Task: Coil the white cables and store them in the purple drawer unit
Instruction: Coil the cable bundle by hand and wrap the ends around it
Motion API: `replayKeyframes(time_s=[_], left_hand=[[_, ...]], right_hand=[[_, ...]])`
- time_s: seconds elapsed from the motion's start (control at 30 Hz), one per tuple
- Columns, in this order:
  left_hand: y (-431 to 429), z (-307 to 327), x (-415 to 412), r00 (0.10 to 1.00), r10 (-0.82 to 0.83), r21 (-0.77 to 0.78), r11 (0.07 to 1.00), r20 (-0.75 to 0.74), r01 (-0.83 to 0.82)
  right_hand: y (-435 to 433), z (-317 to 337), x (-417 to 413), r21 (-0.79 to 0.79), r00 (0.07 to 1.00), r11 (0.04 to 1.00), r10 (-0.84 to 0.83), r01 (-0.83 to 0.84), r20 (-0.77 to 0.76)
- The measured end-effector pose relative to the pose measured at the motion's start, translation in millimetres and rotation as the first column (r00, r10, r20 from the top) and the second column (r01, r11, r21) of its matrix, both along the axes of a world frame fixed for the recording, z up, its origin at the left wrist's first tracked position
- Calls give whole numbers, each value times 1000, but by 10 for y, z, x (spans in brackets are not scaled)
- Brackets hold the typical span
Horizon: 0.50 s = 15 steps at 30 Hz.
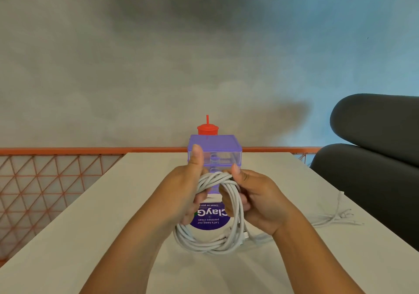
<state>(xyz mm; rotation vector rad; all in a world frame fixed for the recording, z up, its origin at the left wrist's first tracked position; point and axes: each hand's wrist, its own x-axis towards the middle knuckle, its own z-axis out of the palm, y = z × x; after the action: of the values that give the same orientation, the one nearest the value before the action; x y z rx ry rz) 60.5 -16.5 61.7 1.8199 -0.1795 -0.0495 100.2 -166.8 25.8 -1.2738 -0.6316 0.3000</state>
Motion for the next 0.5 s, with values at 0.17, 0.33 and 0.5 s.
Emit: replayKeyframes(time_s=[0.17,0.33,0.5], left_hand=[[-84,11,-52,982,130,100,985,136,-144],[-54,-9,-5,973,224,63,972,62,-227],[-76,-58,46,912,324,28,940,251,-341]], right_hand=[[26,51,-56,-110,989,988,-91,104,116],[85,138,-142,-164,962,965,-165,203,216],[171,132,-121,-212,881,869,-386,447,274]])
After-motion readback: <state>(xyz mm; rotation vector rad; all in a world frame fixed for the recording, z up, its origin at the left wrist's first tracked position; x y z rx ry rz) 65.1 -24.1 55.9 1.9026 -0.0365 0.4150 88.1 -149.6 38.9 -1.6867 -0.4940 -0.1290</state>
